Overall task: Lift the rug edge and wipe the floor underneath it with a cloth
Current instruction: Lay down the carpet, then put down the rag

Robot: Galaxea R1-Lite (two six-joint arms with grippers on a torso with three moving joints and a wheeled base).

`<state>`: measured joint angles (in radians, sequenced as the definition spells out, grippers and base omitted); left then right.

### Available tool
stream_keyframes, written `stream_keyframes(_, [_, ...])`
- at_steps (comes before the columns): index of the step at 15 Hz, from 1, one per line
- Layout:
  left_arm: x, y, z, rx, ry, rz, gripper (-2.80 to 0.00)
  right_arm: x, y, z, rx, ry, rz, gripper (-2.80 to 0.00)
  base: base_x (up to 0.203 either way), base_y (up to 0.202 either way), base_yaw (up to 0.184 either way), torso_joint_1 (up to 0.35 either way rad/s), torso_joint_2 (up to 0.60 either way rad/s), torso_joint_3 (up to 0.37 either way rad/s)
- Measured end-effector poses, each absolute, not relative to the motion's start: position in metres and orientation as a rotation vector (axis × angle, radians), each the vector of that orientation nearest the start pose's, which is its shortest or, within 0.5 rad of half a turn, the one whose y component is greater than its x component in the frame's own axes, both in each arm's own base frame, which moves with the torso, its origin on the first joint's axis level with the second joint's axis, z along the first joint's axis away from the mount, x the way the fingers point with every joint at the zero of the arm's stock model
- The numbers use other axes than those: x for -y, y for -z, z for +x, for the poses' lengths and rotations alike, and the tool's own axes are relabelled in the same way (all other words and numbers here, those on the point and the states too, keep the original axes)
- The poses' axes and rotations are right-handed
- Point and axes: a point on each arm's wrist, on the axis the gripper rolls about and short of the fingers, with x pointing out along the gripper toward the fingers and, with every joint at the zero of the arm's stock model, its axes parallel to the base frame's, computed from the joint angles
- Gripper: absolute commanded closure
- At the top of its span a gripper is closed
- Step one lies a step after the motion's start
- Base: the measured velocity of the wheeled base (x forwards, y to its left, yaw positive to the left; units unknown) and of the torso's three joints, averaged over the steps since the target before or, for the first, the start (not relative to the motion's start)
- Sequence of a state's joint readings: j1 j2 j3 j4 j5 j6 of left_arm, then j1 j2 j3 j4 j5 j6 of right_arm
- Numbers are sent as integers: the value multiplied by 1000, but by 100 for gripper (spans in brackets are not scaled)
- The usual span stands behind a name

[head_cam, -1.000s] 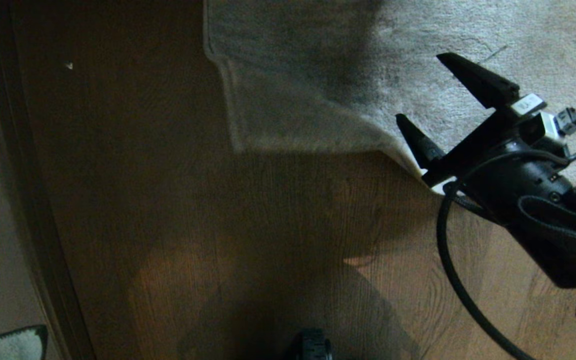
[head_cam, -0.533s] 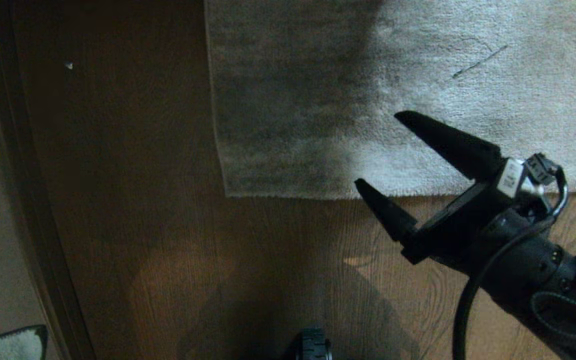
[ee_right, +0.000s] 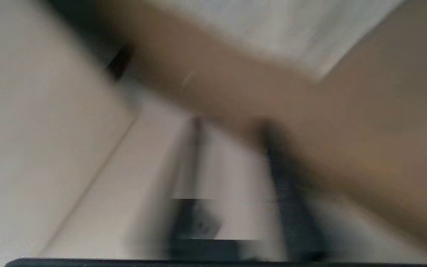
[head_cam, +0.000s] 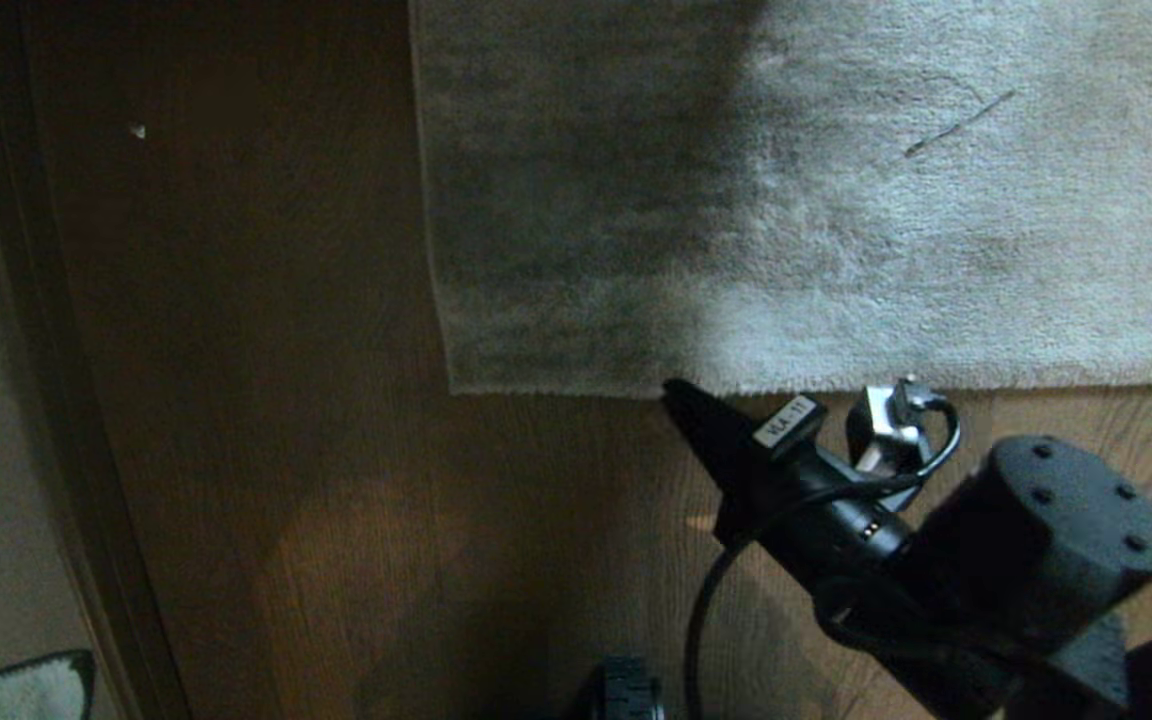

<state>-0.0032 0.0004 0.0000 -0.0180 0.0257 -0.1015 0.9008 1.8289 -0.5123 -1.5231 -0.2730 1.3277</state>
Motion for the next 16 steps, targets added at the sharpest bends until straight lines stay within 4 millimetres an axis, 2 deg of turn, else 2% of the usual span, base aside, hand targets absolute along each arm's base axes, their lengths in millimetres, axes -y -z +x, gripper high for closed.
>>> stream_keyframes(3, [-1,-77,-23,19,-21,-102,0,-241,-141,223,-197,-527,1354,0,0,0,0,0,0,0])
stream_keyframes(7, [-1,-77,-23,18,-21,-102,0,-253,-116,261,-156,-443,1335,0,0,0,0,0,0,0])
stream_keyframes(11, [-1,-77,-23,19,-22,-102,0,-254,-99,286,-133,-394,1322,0,0,0,0,0,0,0])
stream_keyframes(16, [-1,-77,-23,19,-21,-102,0,-253,-79,301,-121,-327,1282,0,0,0,0,0,0,0])
